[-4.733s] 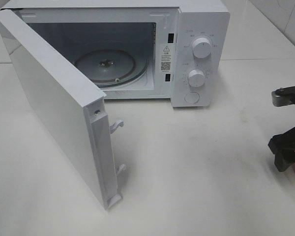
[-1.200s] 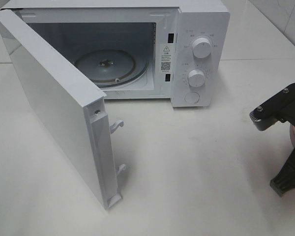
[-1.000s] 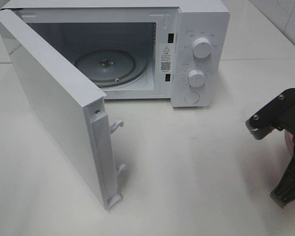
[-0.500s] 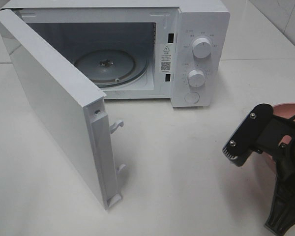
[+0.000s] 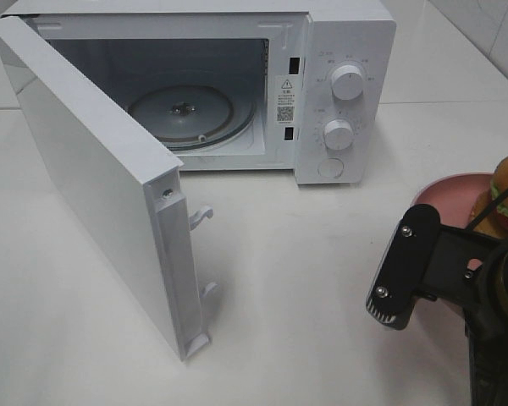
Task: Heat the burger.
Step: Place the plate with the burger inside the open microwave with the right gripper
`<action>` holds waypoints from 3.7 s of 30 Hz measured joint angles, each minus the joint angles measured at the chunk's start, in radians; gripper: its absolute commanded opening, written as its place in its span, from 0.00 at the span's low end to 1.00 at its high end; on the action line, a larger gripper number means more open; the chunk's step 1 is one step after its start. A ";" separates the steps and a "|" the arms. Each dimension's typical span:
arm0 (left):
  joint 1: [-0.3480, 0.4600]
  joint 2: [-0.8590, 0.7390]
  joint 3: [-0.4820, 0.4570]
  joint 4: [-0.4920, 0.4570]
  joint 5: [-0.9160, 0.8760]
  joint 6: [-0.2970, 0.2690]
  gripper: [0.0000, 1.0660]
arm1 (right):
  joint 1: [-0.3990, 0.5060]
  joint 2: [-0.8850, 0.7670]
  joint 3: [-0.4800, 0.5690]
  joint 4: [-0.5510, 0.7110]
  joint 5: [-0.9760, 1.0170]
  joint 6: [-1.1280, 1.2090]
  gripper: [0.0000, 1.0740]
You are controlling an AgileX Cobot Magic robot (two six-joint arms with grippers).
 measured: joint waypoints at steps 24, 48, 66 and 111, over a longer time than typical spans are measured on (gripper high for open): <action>0.000 0.000 0.000 0.000 0.000 0.000 0.93 | 0.011 0.000 0.000 -0.062 -0.054 -0.186 0.00; 0.000 0.000 0.000 0.000 0.000 0.000 0.93 | 0.011 0.000 0.001 -0.131 -0.246 -0.513 0.00; 0.000 0.000 0.000 0.000 0.000 0.000 0.93 | -0.137 0.000 0.007 -0.129 -0.430 -0.850 0.00; 0.000 0.000 0.000 0.000 0.000 0.000 0.93 | -0.477 0.000 0.009 0.462 -0.614 -1.969 0.00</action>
